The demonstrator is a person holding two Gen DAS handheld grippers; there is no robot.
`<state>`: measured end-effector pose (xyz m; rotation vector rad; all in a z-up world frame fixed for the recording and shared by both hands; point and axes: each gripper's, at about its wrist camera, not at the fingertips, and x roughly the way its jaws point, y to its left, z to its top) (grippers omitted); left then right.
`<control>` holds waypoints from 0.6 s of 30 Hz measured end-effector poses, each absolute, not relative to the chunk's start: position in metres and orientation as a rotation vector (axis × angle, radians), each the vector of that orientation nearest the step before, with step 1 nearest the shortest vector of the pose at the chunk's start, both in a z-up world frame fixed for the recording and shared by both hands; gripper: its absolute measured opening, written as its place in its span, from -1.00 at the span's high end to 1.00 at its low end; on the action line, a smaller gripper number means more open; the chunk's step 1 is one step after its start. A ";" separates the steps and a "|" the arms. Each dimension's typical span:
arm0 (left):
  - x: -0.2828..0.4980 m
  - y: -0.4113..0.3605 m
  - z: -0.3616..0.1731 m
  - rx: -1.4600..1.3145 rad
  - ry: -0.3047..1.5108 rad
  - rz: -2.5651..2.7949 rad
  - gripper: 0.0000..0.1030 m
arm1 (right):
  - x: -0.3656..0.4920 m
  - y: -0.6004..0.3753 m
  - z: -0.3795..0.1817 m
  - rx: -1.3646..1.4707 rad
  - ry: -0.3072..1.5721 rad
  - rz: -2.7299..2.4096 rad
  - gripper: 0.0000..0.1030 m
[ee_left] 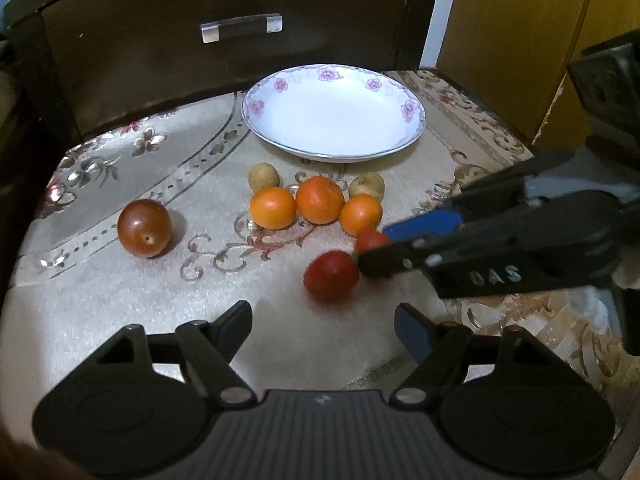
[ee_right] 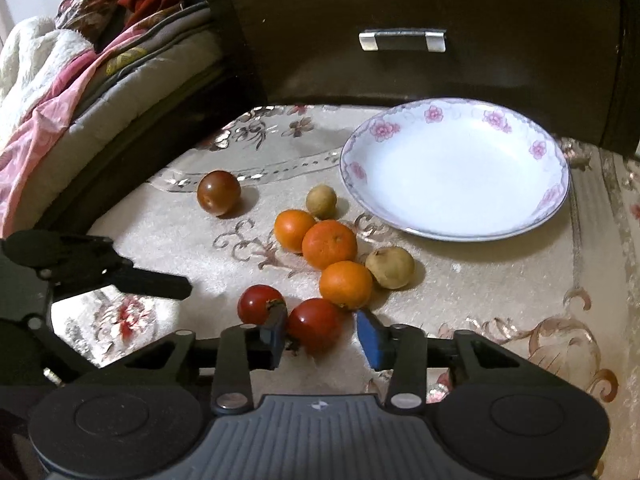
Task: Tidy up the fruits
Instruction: 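Grasp a red cherry tomato with the left gripper while the right gripper grasps the other, then carry both cherry tomatoes to the white plate and release them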
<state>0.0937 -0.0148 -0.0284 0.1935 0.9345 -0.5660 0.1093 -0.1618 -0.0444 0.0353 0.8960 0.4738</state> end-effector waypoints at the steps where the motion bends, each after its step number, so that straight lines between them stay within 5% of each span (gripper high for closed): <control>1: 0.095 -0.016 -0.029 0.200 0.931 -0.564 -0.64 | 0.108 -0.161 -0.044 0.030 0.900 0.482 0.57; 7: 0.103 -0.025 -0.035 0.246 0.909 -0.575 -0.63 | 0.098 -0.160 -0.036 -0.008 0.891 0.521 0.58; 11: 0.109 -0.030 -0.044 0.244 0.935 -0.596 -0.27 | 0.093 -0.173 -0.028 0.010 0.869 0.499 0.58; 18: 0.101 -0.034 -0.046 0.263 0.899 -0.600 0.01 | 0.099 -0.195 -0.029 0.060 0.857 0.422 0.57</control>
